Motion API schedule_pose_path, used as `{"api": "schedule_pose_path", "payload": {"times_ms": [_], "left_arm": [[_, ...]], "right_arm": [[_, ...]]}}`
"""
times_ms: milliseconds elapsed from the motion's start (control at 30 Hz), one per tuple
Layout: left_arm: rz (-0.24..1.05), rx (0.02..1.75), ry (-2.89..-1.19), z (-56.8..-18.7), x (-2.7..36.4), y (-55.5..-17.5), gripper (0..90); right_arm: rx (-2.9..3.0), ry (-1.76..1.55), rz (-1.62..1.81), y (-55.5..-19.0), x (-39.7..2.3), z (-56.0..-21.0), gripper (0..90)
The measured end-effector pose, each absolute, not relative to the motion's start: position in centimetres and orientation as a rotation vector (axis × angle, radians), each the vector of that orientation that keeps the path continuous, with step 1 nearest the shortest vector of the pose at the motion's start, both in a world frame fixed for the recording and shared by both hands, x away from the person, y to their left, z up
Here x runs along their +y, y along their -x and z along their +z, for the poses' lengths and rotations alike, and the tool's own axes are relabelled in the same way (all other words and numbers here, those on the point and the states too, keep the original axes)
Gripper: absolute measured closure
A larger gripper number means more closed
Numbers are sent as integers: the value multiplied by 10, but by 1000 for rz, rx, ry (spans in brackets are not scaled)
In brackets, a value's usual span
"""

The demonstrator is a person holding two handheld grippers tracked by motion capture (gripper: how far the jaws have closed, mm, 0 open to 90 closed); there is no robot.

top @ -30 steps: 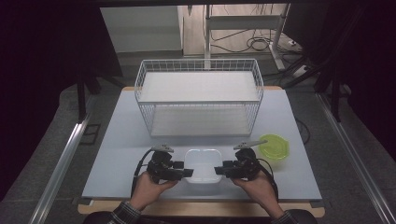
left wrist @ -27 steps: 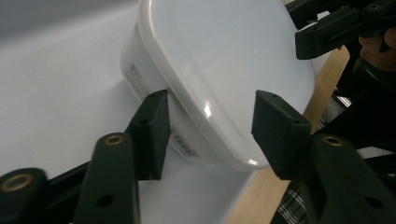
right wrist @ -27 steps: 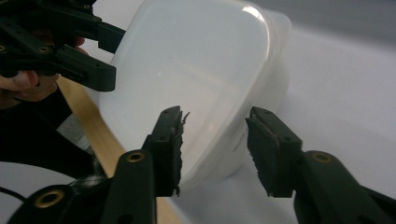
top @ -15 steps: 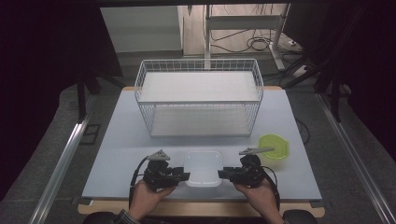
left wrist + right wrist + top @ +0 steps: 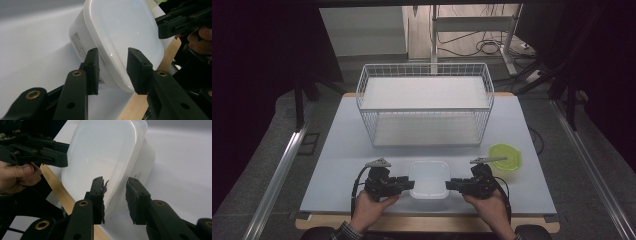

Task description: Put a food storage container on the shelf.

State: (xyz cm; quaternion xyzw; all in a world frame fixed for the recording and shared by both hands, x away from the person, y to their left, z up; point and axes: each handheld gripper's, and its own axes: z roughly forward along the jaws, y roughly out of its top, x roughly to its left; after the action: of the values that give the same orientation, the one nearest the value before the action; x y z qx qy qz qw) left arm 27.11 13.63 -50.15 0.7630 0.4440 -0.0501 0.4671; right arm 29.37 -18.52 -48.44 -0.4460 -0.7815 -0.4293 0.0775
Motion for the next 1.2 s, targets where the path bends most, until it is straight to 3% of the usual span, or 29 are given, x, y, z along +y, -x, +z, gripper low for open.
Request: {"api": "schedule_pose_path", "payload": {"times_ms": [233,400,600,700,767,900,1200], "left_arm": [[-122,1092,-1877,-501,135,-271,652],[-133,1099,-1874,-501,136,-272,645],[-169,1130,-1863,-503,135,-279,562],[-163,1150,-1854,-502,134,-277,585],[-165,1155,-1844,-500,137,-276,651],[-167,1161,-1833,-500,137,-275,667],[-55,1166,-1793,-496,134,-270,761]], "right_arm": [[-2335,1340,-1286,-303,-184,-483,638],[-2289,1387,-1287,-304,-185,-482,697],[-2246,1422,-1296,-304,-184,-482,714],[-2240,1434,-1299,-303,-183,-482,714],[-2241,1445,-1295,-302,-183,-482,715],[-2244,1452,-1298,-300,-183,-482,719],[-2289,1476,-1373,-297,-183,-478,789]]}}
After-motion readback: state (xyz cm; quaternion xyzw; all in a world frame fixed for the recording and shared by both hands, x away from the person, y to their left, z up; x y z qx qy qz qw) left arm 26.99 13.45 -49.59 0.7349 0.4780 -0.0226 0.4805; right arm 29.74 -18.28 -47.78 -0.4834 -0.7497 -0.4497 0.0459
